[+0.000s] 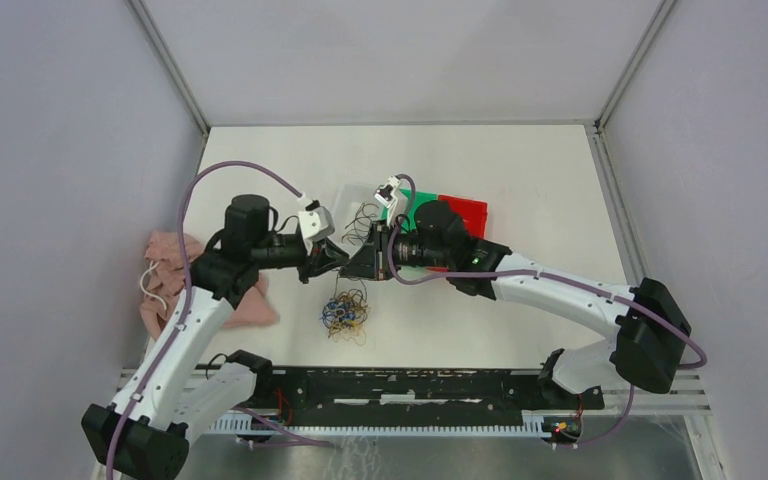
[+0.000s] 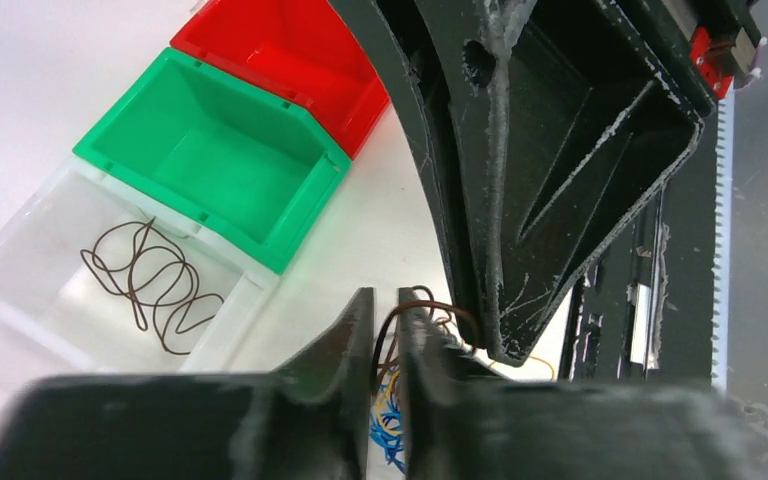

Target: Untangle the cables

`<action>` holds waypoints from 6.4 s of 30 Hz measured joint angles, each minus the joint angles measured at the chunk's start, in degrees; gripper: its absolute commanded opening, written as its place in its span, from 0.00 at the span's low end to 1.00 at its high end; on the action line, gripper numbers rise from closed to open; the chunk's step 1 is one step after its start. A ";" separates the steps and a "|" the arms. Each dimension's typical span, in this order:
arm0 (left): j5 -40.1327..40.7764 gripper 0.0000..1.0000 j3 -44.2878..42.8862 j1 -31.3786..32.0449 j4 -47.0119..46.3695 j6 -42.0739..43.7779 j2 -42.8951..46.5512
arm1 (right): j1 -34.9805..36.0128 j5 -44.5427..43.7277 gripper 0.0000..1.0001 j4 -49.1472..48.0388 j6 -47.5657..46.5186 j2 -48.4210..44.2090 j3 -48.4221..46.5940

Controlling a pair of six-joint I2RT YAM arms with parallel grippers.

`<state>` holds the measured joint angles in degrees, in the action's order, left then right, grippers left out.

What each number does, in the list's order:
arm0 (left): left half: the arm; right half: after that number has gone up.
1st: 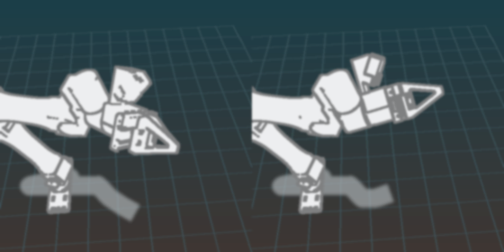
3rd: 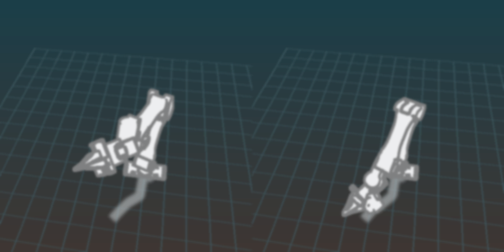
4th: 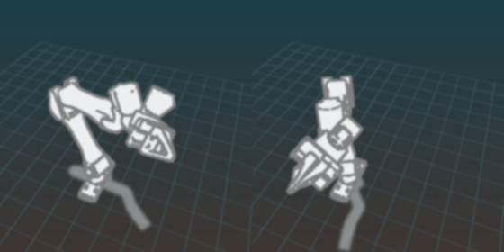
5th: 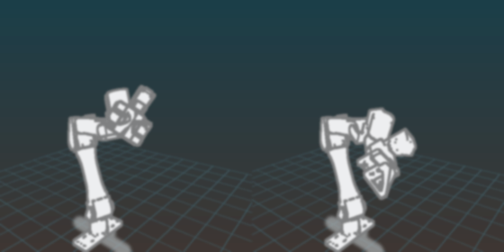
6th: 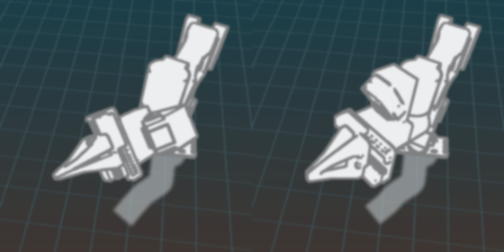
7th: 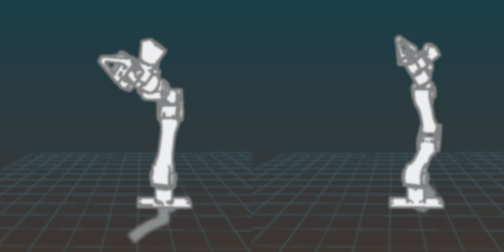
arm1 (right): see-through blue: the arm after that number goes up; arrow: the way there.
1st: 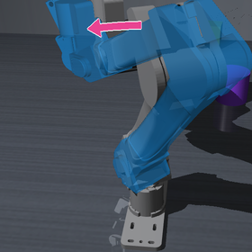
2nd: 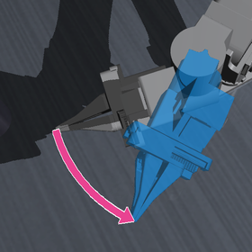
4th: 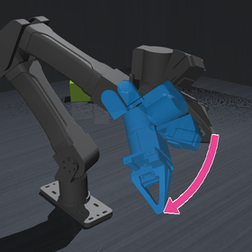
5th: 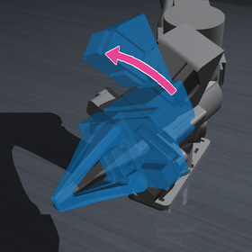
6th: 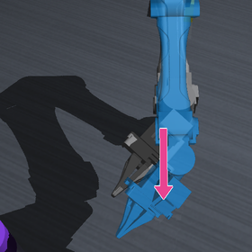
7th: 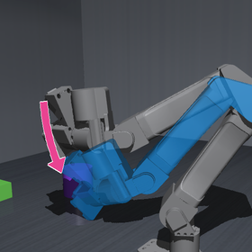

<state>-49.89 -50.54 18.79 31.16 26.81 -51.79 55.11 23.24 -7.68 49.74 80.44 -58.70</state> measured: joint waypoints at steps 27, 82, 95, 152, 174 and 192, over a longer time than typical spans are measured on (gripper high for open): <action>-5.88 0.03 -4.94 -0.02 -1.77 -4.02 3.89 | -3.32 -10.82 0.80 3.93 -2.38 -9.70 6.71; -0.02 0.03 -24.98 0.20 -19.43 -16.68 1.16 | 0.28 -23.54 0.74 -3.87 -5.14 1.81 19.02; 0.35 0.03 -26.53 0.22 -19.91 -16.68 0.20 | 3.78 -15.91 0.80 -4.61 -21.29 -10.01 16.96; 23.15 0.03 -48.61 0.22 -66.36 -7.52 -9.99 | 7.48 -25.51 0.59 -11.78 -15.02 17.25 14.25; 26.03 0.03 -50.95 0.22 -69.02 2.25 -12.39 | 7.50 -28.11 0.63 -17.53 -11.56 9.22 27.54; 12.70 0.04 -34.77 0.22 -28.06 19.98 -10.78 | 7.50 -33.05 0.69 -0.87 -11.58 -19.61 29.57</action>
<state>-37.19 -85.32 19.00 3.09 46.78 -62.57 62.61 -9.80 -8.56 38.15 60.84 -29.12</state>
